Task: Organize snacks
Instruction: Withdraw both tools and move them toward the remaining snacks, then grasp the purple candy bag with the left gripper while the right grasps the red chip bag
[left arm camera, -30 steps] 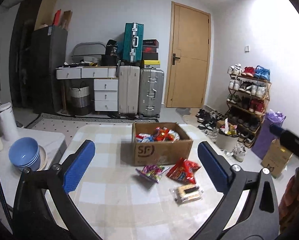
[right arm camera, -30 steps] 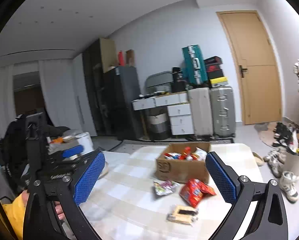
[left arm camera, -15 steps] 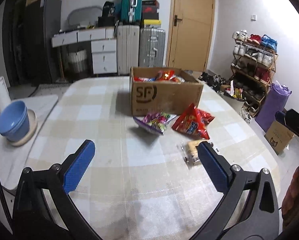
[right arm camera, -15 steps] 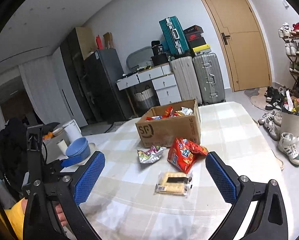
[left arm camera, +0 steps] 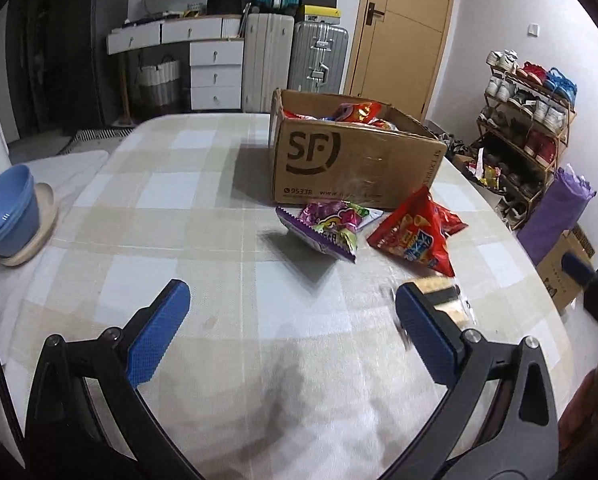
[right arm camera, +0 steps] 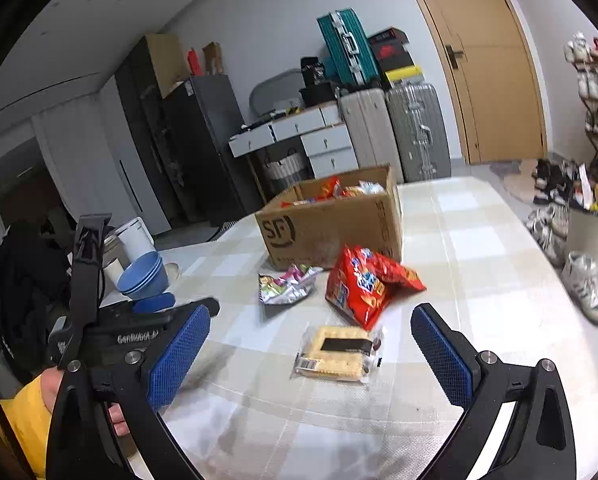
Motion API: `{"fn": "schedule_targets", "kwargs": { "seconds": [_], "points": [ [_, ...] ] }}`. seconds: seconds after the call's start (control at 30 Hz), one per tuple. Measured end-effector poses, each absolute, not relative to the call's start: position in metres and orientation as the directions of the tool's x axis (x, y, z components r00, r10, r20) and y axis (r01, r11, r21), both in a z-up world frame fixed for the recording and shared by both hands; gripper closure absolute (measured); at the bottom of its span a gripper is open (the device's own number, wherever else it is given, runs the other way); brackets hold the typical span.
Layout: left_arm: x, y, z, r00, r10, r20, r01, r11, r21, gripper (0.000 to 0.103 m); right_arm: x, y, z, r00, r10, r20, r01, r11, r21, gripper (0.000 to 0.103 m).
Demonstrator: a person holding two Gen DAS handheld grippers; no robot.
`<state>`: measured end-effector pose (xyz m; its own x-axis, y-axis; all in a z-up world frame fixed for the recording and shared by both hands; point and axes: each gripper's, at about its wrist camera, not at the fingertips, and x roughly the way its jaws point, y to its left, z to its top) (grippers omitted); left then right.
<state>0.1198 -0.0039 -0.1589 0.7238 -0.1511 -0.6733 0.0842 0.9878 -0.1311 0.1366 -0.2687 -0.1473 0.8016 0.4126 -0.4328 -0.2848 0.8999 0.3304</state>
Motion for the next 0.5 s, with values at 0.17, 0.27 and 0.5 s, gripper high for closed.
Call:
{"fn": "schedule_targets", "kwargs": {
  "seconds": [0.17, 0.27, 0.5],
  "points": [
    [0.158, -0.01, -0.171, 0.698, -0.181, -0.693, 0.093, 0.982, -0.163, 0.0, 0.147, -0.274, -0.165, 0.789, 0.419, -0.449, -0.265, 0.892, 0.366, 0.001],
    [0.183, -0.015, -0.179, 0.677, -0.204, -0.707, 0.108, 0.978, -0.179, 0.0, 0.152, -0.278, -0.175, 0.778, 0.43, -0.459, -0.26, 0.884, 0.388, 0.001],
    [0.244, -0.019, -0.198, 0.57, -0.29, -0.769, 0.165, 0.957, -0.239, 0.001, 0.167, -0.285, -0.191, 0.752, 0.462, -0.471, -0.246, 0.859, 0.45, 0.001]
  ]
}}
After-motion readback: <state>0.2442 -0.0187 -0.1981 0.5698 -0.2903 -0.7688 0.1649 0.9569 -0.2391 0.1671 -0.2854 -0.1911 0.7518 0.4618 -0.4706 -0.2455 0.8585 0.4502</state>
